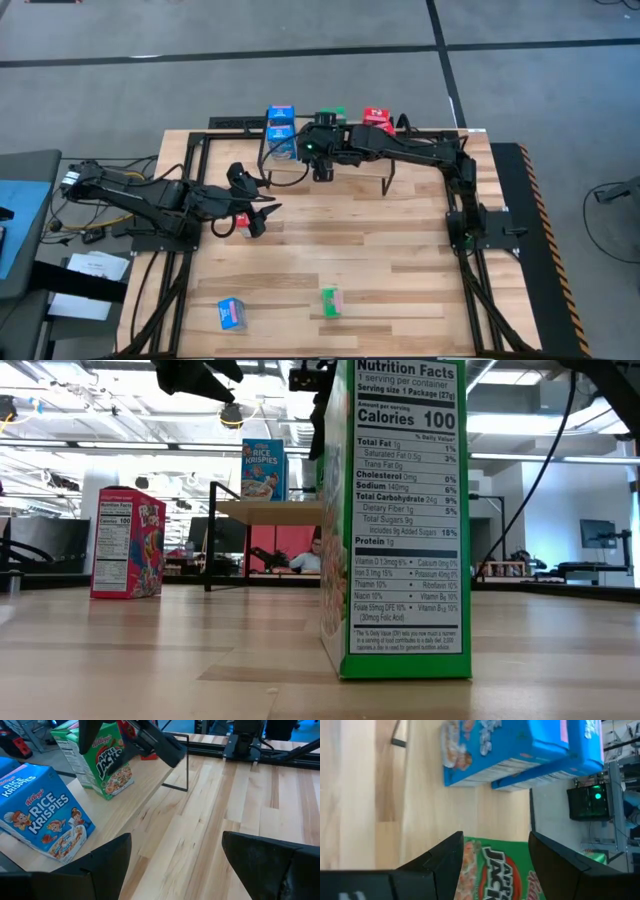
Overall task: Stack cereal on shelf
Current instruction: Put the top green cereal box on the shelf aligned with the other green cereal box
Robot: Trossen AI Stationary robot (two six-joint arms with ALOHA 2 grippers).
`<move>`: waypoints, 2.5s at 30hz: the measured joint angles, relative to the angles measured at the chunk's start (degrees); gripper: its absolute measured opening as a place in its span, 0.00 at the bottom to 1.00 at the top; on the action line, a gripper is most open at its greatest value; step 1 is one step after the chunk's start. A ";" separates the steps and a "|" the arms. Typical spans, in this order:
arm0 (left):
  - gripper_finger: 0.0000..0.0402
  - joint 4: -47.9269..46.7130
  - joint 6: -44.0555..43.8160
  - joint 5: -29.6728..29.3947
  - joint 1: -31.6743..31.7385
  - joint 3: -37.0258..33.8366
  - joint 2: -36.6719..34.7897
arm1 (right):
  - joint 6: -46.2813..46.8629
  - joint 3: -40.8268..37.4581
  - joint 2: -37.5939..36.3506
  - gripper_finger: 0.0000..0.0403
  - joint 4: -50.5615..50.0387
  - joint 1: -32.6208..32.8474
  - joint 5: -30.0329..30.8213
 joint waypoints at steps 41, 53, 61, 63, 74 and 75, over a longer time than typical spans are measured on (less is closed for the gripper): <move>0.75 -1.92 -1.87 0.06 -0.02 0.02 -0.03 | 24.18 -13.90 -12.89 0.62 -22.05 7.50 -13.01; 0.75 -1.87 -3.65 0.12 -0.01 0.02 -0.02 | 29.11 -44.98 -37.00 0.62 6.74 7.54 -14.56; 0.75 -1.82 -3.65 0.59 -0.02 0.02 -0.02 | 25.63 -58.91 -41.56 0.62 30.78 6.94 -14.79; 0.75 -1.95 -3.65 0.60 -0.01 0.02 -0.01 | 24.57 -59.21 -39.56 0.62 34.16 6.64 -14.80; 0.75 -2.61 -3.23 0.59 0.00 0.02 0.00 | 16.71 -59.12 -31.41 0.62 50.67 4.62 -8.10; 0.75 -2.80 -3.16 0.59 -0.02 0.02 0.00 | 16.29 -59.08 -31.19 0.62 51.54 4.37 -7.53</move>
